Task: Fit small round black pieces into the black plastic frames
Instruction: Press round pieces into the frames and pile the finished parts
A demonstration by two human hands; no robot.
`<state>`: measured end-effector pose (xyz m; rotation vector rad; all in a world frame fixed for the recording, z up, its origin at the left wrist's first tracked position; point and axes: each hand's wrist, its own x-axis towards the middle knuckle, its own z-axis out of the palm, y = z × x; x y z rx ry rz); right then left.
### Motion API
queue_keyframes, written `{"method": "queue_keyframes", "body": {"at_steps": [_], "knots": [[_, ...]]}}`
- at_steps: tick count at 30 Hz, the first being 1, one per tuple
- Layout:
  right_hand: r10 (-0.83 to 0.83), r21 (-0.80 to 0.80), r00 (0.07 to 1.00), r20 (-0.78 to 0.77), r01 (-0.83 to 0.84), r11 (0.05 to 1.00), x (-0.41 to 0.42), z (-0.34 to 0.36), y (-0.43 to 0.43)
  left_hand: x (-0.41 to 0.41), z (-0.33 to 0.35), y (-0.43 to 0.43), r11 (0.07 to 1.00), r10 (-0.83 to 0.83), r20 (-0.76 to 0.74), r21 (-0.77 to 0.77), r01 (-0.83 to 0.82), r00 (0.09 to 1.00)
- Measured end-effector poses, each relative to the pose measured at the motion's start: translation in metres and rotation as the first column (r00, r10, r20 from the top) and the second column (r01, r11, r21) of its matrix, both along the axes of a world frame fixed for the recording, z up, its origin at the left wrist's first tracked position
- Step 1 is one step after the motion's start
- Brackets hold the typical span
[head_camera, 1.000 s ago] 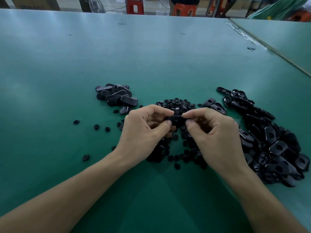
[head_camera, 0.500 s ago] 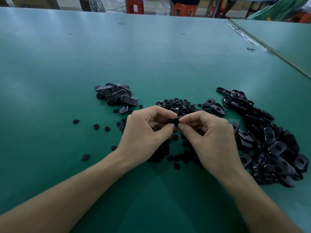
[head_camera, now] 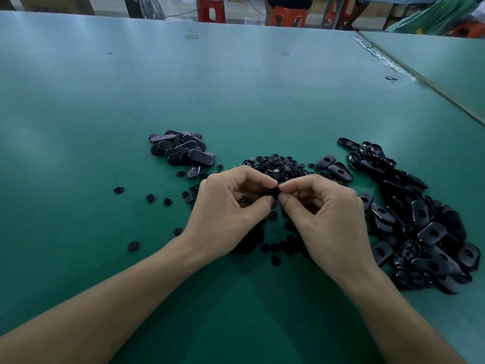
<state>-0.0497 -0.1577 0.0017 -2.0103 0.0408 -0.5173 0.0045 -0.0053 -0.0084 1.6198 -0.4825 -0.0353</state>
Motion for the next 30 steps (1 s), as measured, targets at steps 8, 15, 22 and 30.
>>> {"method": "queue_keyframes", "body": {"at_steps": [8,15,22,30], "knots": [[0.014,0.035,1.000,-0.023,-0.013,0.999,0.001,0.001,0.000,-0.002,0.001,-0.001,0.998,0.033,0.094,0.050,-0.038,0.995],[0.020,-0.051,1.000,0.016,-0.020,0.998,-0.003,0.001,0.006,0.001,0.001,0.000,0.997,0.077,0.079,0.016,-0.079,0.994],[0.102,0.023,0.995,-0.013,-0.102,0.995,0.000,0.001,0.002,0.002,-0.001,-0.001,0.994,0.093,0.078,0.048,-0.097,0.993],[0.035,-0.018,0.999,-0.012,-0.035,0.999,0.000,0.003,-0.005,0.000,0.000,0.000,0.999,0.033,0.079,0.035,-0.036,0.996]]}}
